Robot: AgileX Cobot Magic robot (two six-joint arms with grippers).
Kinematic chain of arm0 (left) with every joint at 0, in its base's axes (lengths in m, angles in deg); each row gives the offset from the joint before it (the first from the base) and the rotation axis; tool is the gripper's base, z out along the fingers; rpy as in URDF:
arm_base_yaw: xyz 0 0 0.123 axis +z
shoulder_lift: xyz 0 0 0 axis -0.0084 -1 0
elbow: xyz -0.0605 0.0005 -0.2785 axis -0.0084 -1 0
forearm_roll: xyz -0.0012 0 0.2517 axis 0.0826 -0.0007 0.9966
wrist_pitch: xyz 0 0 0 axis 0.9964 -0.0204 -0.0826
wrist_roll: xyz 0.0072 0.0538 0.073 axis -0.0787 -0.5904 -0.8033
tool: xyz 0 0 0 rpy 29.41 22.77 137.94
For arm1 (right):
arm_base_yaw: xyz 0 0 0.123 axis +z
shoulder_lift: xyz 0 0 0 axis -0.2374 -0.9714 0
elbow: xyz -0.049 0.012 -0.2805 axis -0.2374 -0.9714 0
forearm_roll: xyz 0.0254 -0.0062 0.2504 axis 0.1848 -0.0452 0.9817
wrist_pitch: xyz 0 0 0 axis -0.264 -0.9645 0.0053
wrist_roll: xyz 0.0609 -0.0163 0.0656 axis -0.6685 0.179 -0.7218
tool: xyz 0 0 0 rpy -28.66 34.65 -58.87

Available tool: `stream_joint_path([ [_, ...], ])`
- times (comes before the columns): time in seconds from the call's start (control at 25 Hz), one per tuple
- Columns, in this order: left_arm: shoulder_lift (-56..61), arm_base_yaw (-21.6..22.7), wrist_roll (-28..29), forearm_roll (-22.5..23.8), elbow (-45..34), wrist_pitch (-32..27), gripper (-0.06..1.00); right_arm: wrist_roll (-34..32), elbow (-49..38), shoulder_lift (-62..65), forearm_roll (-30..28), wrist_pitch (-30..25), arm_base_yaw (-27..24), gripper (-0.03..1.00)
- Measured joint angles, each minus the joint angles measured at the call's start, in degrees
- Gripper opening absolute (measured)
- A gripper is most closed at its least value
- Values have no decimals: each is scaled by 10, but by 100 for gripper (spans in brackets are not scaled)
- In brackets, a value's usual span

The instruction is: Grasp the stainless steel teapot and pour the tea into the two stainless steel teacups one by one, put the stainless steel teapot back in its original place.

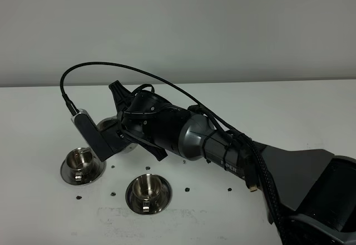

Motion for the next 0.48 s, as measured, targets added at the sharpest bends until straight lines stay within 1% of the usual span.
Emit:
stream_joint_path([
  [0.24, 0, 0, 0, 0, 0, 0, 57, 0, 0, 0, -23, 3, 0, 20],
  [0.48, 0, 0, 0, 0, 0, 0, 57, 0, 0, 0, -33, 8, 0, 20],
])
